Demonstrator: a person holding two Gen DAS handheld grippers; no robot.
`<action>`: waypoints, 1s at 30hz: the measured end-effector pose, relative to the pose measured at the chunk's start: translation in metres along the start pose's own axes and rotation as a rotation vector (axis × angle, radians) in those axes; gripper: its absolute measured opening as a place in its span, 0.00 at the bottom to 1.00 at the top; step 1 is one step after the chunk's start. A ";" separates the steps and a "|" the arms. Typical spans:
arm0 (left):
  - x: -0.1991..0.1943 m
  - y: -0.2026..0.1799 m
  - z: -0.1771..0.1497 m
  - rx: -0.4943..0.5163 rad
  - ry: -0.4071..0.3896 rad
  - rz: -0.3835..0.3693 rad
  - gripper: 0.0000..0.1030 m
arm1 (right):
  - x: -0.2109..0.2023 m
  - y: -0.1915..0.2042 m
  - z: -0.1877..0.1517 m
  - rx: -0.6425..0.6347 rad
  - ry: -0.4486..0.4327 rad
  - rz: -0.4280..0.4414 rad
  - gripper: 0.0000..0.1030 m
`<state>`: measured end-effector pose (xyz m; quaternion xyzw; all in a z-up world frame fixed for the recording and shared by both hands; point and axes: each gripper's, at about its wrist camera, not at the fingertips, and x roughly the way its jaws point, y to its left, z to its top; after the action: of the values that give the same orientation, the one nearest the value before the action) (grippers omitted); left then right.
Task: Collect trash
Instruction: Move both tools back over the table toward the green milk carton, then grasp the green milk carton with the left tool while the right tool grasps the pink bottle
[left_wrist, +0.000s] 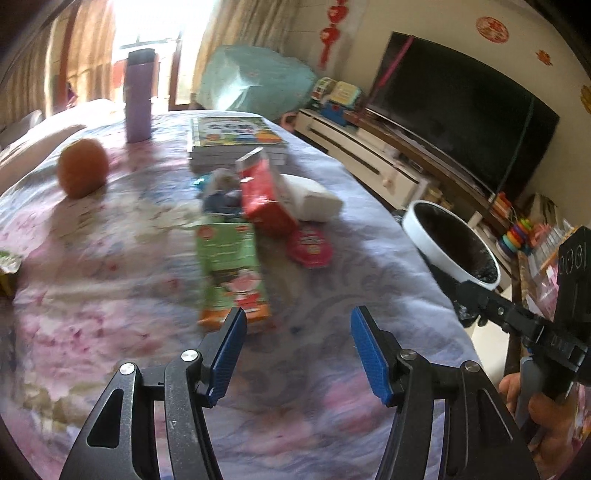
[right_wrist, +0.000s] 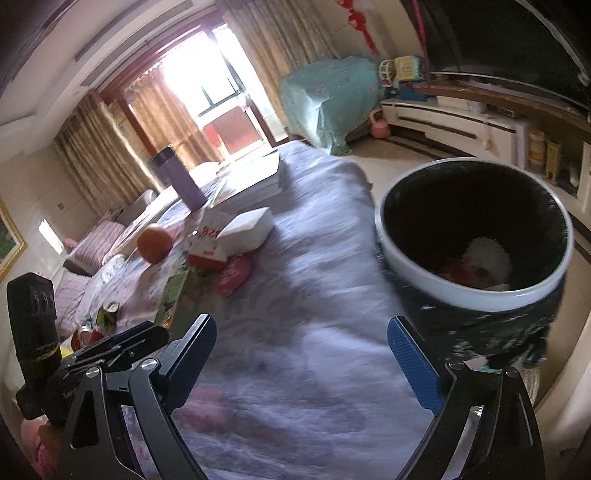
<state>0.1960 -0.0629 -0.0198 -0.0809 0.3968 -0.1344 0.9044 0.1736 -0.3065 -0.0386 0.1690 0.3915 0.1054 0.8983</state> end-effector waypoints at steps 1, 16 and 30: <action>-0.002 0.003 0.000 -0.005 -0.003 0.007 0.59 | 0.003 0.004 -0.001 -0.008 0.007 0.004 0.92; 0.030 0.017 0.017 -0.010 0.034 0.092 0.68 | 0.027 0.022 0.003 -0.036 0.034 0.020 0.92; 0.040 0.039 0.019 -0.012 0.033 0.062 0.49 | 0.071 0.048 0.013 -0.114 0.096 0.051 0.87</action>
<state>0.2428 -0.0370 -0.0449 -0.0715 0.4148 -0.1052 0.9010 0.2280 -0.2426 -0.0588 0.1224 0.4230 0.1585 0.8837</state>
